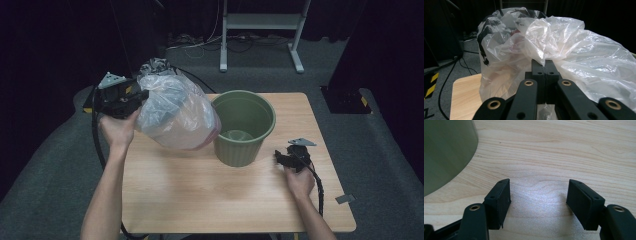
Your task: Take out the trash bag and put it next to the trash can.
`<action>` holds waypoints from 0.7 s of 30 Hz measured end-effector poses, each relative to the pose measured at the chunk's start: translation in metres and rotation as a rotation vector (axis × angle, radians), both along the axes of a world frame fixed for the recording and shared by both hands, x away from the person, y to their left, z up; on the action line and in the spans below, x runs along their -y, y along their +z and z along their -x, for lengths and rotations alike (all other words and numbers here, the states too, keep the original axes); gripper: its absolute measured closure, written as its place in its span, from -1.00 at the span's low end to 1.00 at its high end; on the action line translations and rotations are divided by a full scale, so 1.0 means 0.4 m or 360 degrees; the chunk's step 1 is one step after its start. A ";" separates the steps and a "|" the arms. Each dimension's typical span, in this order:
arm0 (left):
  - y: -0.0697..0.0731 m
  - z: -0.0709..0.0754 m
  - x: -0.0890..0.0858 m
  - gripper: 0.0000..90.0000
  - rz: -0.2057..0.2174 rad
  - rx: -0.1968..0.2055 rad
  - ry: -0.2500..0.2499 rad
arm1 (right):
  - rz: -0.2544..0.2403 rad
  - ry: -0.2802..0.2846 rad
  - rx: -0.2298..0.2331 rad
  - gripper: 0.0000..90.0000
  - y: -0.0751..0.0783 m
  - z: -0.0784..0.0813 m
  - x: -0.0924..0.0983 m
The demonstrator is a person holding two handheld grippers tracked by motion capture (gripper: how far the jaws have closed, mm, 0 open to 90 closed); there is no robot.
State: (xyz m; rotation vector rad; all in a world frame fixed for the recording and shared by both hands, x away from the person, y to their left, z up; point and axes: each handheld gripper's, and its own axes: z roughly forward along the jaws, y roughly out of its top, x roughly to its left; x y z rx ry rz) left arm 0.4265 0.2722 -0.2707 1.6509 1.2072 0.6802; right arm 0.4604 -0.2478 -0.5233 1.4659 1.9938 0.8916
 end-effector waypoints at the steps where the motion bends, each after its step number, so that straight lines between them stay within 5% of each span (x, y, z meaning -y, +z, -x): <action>1: -0.004 -0.002 -0.004 0.99 0.0003 -0.0004 0.0000 | 0.0000 0.0000 0.0000 -0.21 0.000 0.000 0.000; 11: -0.020 0.012 -0.053 0.99 0.0084 -0.0020 0.0059 | 0.0001 0.0001 0.0000 -0.21 0.000 0.000 0.000; 21: -0.049 0.004 -0.064 0.99 -0.0007 -0.0057 0.0113 | 0.0001 0.0002 0.0000 -0.21 0.000 0.000 0.000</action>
